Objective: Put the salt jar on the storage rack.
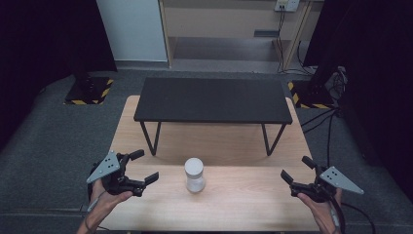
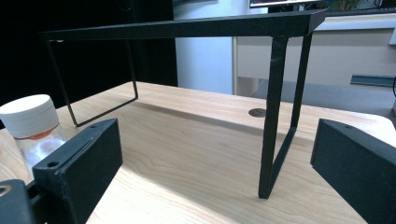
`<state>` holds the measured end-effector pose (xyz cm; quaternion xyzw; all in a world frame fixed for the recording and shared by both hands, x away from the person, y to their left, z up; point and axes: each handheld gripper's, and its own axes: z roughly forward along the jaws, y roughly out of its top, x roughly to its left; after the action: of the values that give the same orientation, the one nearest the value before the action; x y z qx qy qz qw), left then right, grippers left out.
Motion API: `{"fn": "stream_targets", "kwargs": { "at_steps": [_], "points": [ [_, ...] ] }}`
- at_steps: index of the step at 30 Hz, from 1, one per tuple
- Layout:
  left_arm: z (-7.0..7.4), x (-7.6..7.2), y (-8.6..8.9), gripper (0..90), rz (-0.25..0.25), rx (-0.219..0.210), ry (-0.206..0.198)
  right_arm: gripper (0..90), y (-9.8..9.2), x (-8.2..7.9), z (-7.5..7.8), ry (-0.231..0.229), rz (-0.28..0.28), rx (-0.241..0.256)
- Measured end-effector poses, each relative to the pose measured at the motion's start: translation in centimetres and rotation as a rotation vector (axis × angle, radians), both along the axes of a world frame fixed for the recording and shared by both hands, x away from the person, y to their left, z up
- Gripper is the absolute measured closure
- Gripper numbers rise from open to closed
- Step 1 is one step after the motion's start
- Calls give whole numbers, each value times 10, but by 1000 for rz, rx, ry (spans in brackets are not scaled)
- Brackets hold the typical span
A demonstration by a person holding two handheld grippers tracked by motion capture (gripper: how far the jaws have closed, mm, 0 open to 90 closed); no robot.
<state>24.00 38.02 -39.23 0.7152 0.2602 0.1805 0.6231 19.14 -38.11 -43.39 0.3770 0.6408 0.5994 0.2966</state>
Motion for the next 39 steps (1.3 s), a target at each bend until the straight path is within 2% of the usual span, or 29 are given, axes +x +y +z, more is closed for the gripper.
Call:
{"fn": "stream_targets", "kwargs": {
  "at_steps": [6, 8, 12, 13, 15, 16, 17, 19, 20, 21, 22, 23, 26, 30, 36, 38, 39],
  "points": [
    [9, 5, -4, 5, -21, 16, 17, 23, 0, 1, 0, 4, 2, -2],
    [17, 7, -4, 4, -39, 41, 35, 24, 1, 0, 0, 3, 3, -3],
    [28, 7, -2, 3, -49, 62, 46, 24, 0, 0, 0, 4, 2, -1],
    [37, 6, -1, 3, -56, 86, 50, 24, 0, 0, 0, 4, 1, -3],
    [41, 6, 0, 3, -60, 95, 53, 24, 0, 0, 0, 3, 1, -2],
    [51, 6, 1, 3, -70, 121, 58, 25, 1, 0, 0, 3, 2, -3],
    [51, 6, 1, 3, -70, 121, 58, 25, 1, 0, 0, 3, 2, -3],
    [68, 5, 0, 3, -78, 181, 60, 26, 1, 0, 0, 2, 3, -3],
    [68, 5, 0, 4, -78, 181, 60, 25, 1, 0, 0, 3, 3, -4],
    [80, 6, -2, 5, -88, 220, 61, 26, 1, 0, 0, 4, 2, -5],
    [80, 6, -2, 6, -88, 220, 61, 26, 2, 0, 0, 5, 2, -6],
    [92, 9, -6, 6, -100, 252, 62, 26, 2, 0, 0, 5, 3, -5],
    [100, 11, -9, 6, -114, 268, 64, 26, 2, 0, 0, 3, 2, -6],
    [119, 21, -24, 8, -150, 319, 69, 26, 1, 0, 0, 6, 2, -4],
    [123, 32, -42, 10, -184, 341, 80, 27, 0, 0, 0, 5, 0, 0],
    [120, 37, -48, 10, -197, 337, 95, 27, 0, 0, 0, 3, -1, -1],
    [118, 42, -55, 10, -200, 349, 101, 27, 0, 0, 0, 3, -1, 1]
  ]
}}
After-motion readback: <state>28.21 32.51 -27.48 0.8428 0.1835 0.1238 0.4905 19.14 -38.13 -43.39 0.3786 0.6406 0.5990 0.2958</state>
